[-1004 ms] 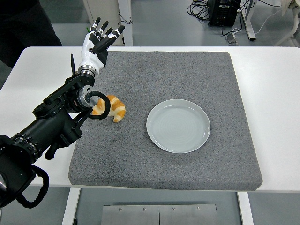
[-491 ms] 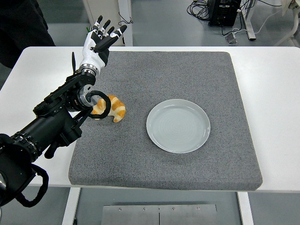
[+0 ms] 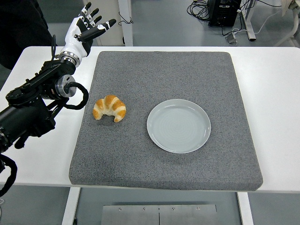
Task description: Place the bread on the plate
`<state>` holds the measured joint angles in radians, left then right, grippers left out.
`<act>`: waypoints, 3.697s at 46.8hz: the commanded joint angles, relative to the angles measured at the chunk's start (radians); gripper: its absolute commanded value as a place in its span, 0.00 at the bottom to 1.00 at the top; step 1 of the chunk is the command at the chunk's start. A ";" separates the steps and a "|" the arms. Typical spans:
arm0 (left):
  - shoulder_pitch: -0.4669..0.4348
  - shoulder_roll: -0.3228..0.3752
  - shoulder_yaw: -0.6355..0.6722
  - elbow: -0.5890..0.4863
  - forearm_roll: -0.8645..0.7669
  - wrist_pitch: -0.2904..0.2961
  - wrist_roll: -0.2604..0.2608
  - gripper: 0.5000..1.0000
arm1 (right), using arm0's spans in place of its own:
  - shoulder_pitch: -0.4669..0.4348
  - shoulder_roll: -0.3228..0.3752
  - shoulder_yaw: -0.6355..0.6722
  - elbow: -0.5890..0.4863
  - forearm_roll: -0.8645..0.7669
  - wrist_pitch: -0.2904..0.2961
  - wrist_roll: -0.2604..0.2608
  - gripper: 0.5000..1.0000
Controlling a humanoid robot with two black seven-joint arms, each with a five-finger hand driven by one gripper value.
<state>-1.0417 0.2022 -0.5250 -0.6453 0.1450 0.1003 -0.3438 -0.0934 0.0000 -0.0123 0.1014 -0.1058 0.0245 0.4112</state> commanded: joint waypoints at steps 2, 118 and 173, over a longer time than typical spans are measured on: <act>-0.018 0.038 0.063 -0.042 0.001 0.003 0.000 0.93 | 0.000 0.000 0.000 0.000 0.000 0.000 0.000 1.00; -0.021 0.540 0.425 -0.685 1.010 0.078 0.189 0.92 | 0.000 0.000 0.000 0.000 0.000 0.000 0.000 1.00; 0.005 0.467 0.505 -0.626 1.102 0.107 0.143 0.92 | 0.000 0.000 0.000 0.000 0.000 0.000 0.000 1.00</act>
<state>-1.0405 0.6781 -0.0191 -1.2799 1.2337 0.2056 -0.2009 -0.0939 0.0000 -0.0123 0.1015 -0.1058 0.0245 0.4107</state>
